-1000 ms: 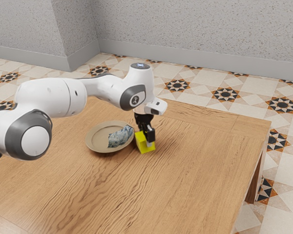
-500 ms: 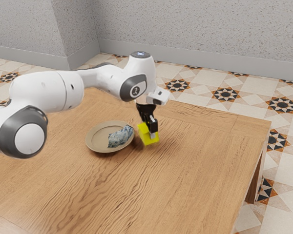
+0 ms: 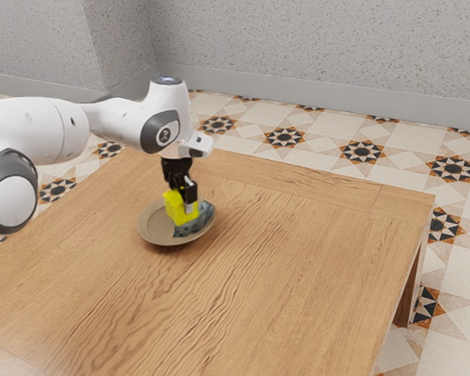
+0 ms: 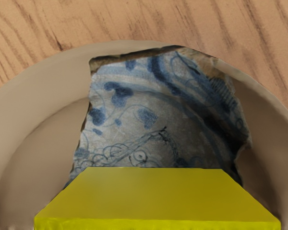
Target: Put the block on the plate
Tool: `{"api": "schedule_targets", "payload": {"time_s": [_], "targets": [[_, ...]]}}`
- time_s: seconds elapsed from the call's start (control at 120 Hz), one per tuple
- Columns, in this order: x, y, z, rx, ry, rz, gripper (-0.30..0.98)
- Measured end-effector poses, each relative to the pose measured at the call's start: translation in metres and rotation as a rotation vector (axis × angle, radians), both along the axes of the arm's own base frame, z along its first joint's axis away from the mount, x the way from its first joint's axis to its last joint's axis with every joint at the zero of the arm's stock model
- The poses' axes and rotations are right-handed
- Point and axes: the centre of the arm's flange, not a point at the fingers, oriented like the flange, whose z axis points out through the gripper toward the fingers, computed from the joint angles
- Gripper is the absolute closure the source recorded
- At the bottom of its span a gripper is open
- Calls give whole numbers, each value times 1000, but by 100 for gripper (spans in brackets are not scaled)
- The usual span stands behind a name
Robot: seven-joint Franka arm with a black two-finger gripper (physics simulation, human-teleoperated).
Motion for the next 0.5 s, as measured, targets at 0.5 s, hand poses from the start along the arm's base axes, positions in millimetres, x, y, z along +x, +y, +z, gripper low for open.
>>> {"api": "schedule_targets", "payload": {"time_s": [0.5], "targets": [[-69, -10, 85, -29, -69, 50, 5]]}}
